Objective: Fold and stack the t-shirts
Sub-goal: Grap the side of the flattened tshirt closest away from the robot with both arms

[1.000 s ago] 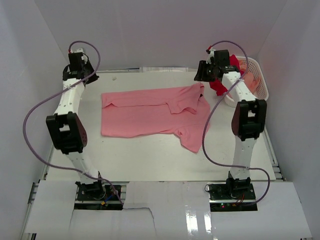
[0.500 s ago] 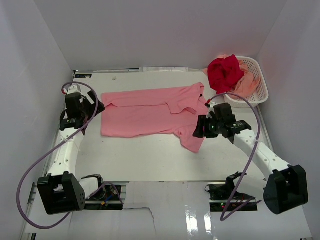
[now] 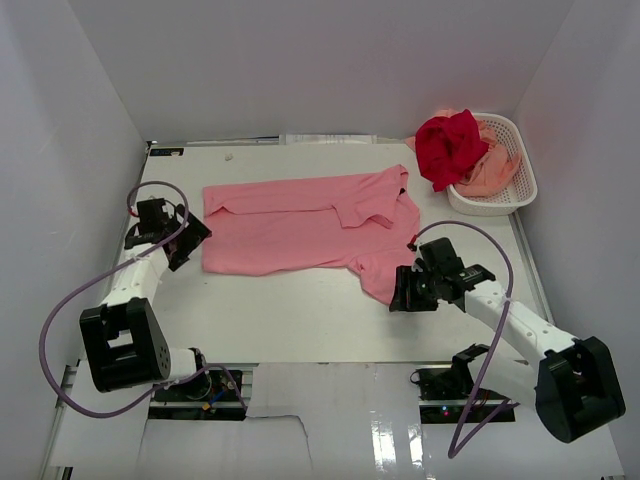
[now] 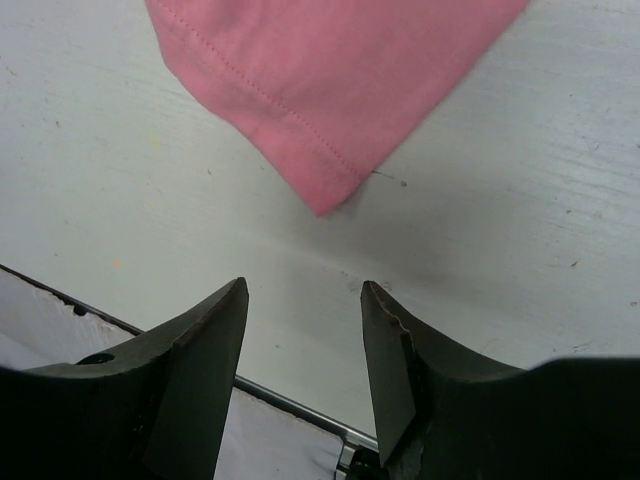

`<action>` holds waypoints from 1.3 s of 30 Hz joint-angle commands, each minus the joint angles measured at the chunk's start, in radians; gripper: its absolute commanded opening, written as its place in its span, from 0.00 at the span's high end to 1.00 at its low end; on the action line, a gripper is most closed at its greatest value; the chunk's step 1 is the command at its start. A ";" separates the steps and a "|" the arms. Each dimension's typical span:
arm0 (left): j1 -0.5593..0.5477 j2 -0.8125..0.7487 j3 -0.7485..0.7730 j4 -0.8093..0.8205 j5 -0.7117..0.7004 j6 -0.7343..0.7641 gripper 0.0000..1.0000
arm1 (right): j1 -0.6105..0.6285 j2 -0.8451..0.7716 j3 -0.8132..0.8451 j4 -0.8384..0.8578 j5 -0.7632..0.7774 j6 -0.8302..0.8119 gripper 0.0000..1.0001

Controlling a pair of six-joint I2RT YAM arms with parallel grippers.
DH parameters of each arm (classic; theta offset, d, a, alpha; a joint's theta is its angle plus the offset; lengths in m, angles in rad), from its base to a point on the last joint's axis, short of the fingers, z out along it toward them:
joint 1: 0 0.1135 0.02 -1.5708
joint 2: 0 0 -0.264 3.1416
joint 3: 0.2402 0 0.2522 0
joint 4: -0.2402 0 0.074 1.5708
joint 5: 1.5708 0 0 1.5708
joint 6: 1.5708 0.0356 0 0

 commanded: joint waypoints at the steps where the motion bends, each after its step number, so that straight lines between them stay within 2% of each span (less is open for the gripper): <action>1: 0.030 -0.018 -0.008 0.021 0.044 -0.055 0.02 | 0.008 0.035 0.007 0.034 0.030 0.015 0.45; 19: 0.078 0.000 -0.005 0.048 0.061 -0.070 0.02 | 0.010 0.216 0.049 0.166 0.061 0.036 0.50; 39: 0.079 -0.004 -0.025 0.030 0.044 -0.077 0.02 | 0.031 0.340 0.072 0.151 0.081 0.000 0.63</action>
